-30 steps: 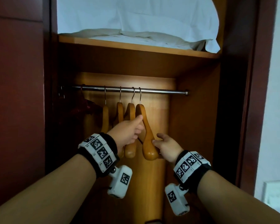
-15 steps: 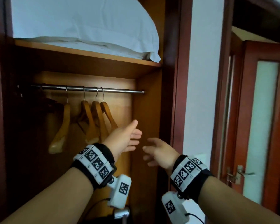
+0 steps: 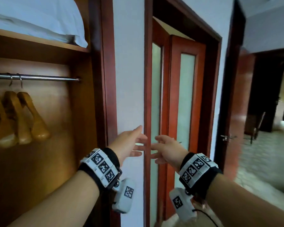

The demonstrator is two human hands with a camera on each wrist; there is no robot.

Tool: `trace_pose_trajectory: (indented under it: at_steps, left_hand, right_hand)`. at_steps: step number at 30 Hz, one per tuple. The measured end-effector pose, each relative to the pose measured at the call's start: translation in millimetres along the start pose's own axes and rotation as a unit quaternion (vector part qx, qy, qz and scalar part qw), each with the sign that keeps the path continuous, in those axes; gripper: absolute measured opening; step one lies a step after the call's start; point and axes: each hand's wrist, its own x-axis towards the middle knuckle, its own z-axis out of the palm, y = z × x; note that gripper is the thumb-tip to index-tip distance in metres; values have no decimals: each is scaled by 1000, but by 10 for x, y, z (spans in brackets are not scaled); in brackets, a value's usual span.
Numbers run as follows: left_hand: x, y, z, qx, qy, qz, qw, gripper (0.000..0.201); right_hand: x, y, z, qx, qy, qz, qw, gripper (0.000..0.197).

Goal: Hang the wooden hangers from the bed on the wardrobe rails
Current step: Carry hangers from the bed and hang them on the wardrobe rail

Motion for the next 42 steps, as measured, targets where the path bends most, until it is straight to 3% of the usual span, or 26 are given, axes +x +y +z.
trace_pose_trajectory:
  at_steps: [8,16,23,30,37,42]
  left_hand:
    - [305,55,945,-9,-150,15,988,47]
    - [148,-225,1967,-27,-323,-25,946,45]
    - [-546,-404,3223,-29,-491,-48,869,41]
    - [-1708,-513,4520,-7,-613,-43,789,45]
    - [-2811,-712,5937,44,-682,-62,728,46]
    - [-3499,-904,6991,90,-703,-80,701,40]
  right_hand:
    - [-418,176,-1035,25,197,25,980,48]
    - [-1536,583,-1763,38,387,77,918,47]
    - [-3075,960,-2307,44,557,120,821,47]
    - [-4861,1308,-2697,63,692,168,699,39]
    - [-6411,1864,-3321,103,773,193,596,35]
    - [-7331,2332,-3846,142,791,215,555,30]
